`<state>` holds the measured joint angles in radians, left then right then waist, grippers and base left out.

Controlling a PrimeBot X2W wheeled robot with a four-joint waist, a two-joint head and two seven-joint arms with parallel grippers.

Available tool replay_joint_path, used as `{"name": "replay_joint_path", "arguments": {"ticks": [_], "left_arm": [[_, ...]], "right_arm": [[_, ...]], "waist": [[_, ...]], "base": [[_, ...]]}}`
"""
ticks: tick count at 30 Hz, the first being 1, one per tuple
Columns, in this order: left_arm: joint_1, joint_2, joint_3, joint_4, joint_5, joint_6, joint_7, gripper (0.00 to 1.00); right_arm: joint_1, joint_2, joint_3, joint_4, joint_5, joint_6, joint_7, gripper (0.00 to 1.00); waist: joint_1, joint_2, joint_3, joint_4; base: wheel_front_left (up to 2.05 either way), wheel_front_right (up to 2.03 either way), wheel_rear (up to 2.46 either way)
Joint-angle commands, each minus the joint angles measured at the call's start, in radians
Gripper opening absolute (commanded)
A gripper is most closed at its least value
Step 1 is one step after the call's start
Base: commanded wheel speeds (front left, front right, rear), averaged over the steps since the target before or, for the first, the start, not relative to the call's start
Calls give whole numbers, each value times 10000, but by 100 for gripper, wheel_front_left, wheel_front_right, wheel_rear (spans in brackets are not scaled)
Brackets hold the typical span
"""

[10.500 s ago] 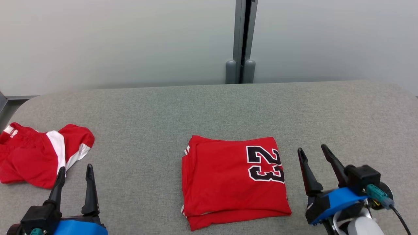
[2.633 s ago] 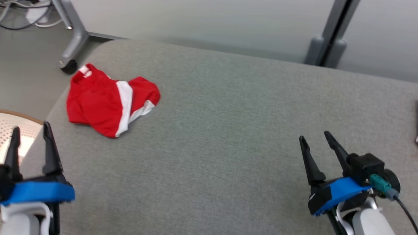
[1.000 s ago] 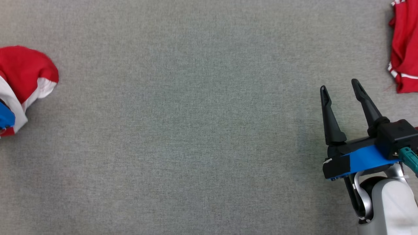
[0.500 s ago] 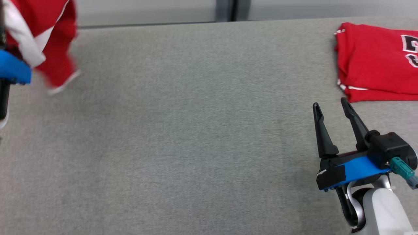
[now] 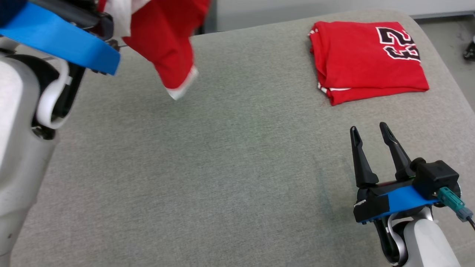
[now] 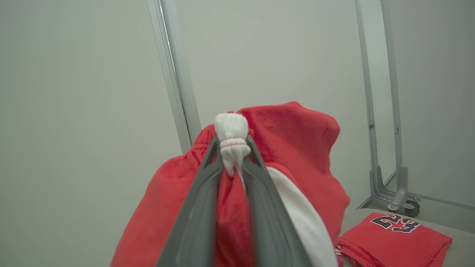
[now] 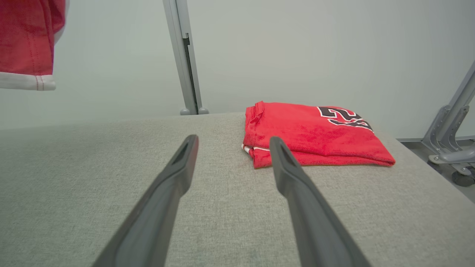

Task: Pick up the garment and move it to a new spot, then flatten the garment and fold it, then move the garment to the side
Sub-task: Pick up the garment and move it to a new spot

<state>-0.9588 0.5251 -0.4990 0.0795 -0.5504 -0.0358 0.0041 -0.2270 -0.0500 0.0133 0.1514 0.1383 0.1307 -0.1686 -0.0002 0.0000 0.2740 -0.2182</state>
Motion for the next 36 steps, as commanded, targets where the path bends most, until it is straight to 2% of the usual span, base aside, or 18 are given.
{"name": "replay_joint_path", "arguments": {"ticks": [1,8,17,22,23,24,29,36], "left_arm": [[-72,-103,-150,-138,63,62,124,0],[796,-529,-841,23,11,0,81,0],[2782,-1103,-1685,1397,-271,-101,-670,0],[3664,-1559,-2177,2396,-440,-299,-1141,0],[3764,-1669,-2271,2573,-429,-333,-1226,22],[3837,-1753,-2335,2728,-454,-335,-1314,100],[3770,-2053,-2307,3246,-291,-248,-2049,100],[4149,-1940,-1539,3149,-183,193,-2647,100]], "right_arm": [[-51,-9,43,112,76,1,-117,100],[-203,-11,129,436,262,1,-396,100],[-363,-11,165,664,212,1,-533,100],[-346,-12,194,819,146,1,-516,100],[-345,-12,169,844,128,1,-511,100],[-346,-11,191,864,118,1,-491,100],[-280,-12,163,993,6,1,-407,100],[18,-11,70,1081,-150,1,-274,100]], "waist": [[2,0,-12,-223],[2,0,207,-581],[2,0,320,-448],[2,0,233,-246],[2,0,196,-189],[2,0,157,-147],[2,0,-176,134],[2,0,-816,649]], "base": [[0,0,0],[0,0,0],[0,0,0],[0,0,0],[0,0,0],[0,0,0],[0,0,0],[0,0,0]]}}
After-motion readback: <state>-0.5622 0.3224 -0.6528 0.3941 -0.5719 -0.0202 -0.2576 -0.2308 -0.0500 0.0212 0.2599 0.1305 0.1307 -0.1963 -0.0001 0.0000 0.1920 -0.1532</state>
